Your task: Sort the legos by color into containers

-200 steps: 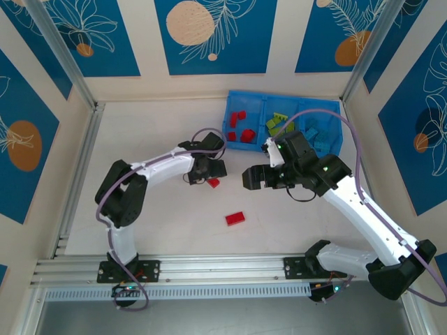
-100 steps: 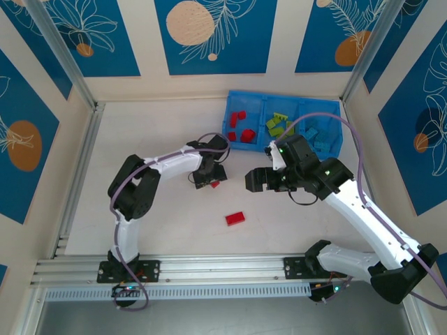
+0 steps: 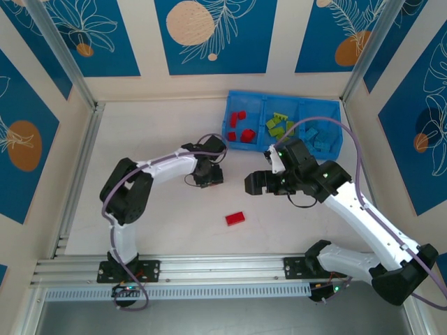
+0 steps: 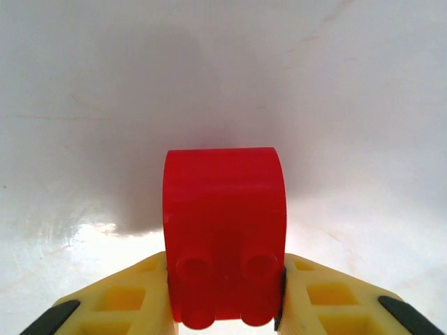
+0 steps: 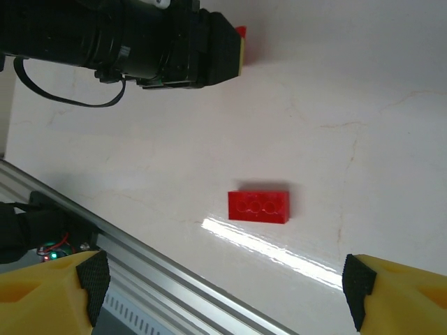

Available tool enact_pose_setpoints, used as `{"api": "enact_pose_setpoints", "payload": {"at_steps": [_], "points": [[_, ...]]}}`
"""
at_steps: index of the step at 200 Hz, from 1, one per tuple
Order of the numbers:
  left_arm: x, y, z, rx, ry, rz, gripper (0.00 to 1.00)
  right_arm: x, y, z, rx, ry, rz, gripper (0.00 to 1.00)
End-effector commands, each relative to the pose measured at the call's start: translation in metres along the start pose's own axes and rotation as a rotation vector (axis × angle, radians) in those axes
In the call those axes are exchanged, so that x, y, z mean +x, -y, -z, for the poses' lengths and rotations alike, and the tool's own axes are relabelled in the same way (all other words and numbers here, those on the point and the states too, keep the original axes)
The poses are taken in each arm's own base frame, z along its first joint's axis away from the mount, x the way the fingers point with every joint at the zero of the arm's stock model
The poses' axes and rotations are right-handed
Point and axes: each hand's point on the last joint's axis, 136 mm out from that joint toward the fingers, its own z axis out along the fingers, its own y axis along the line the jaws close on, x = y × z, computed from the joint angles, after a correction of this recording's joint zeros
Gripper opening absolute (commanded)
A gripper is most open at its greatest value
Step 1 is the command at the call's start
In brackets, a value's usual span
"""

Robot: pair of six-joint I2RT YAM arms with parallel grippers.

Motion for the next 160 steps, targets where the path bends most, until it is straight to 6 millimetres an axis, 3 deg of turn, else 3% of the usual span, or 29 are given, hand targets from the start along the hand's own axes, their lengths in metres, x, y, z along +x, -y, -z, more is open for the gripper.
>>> {"api": "enact_pose_setpoints", "payload": {"at_steps": [1, 16, 41, 67, 100, 130, 160], "points": [[-0.028, 0.055, 0.063, 0.186, 0.161, -0.156, 0.29, -0.009, -0.018, 0.013, -0.098, 0.085, -0.013, 0.89], [-0.049, 0.070, 0.083, 0.189, 0.251, -0.219, 0.30, -0.015, -0.016, 0.020, -0.090, 0.146, -0.029, 0.89], [-0.094, 0.098, 0.097, 0.153, 0.396, -0.360, 0.31, -0.018, -0.008, 0.026, -0.056, 0.193, -0.055, 0.89], [-0.144, 0.122, 0.099, 0.075, 0.535, -0.456, 0.32, -0.013, 0.000, 0.028, -0.027, 0.186, -0.077, 0.89], [-0.197, 0.142, 0.086, 0.006, 0.616, -0.498, 0.33, -0.008, 0.002, 0.033, -0.022, 0.190, -0.087, 0.89], [-0.217, 0.158, 0.085, 0.017, 0.661, -0.545, 0.39, -0.007, 0.005, 0.039, -0.013, 0.208, -0.092, 0.89], [-0.213, 0.174, 0.097, 0.107, 0.664, -0.614, 0.64, -0.008, 0.004, 0.042, -0.016, 0.212, -0.090, 0.89]]}}
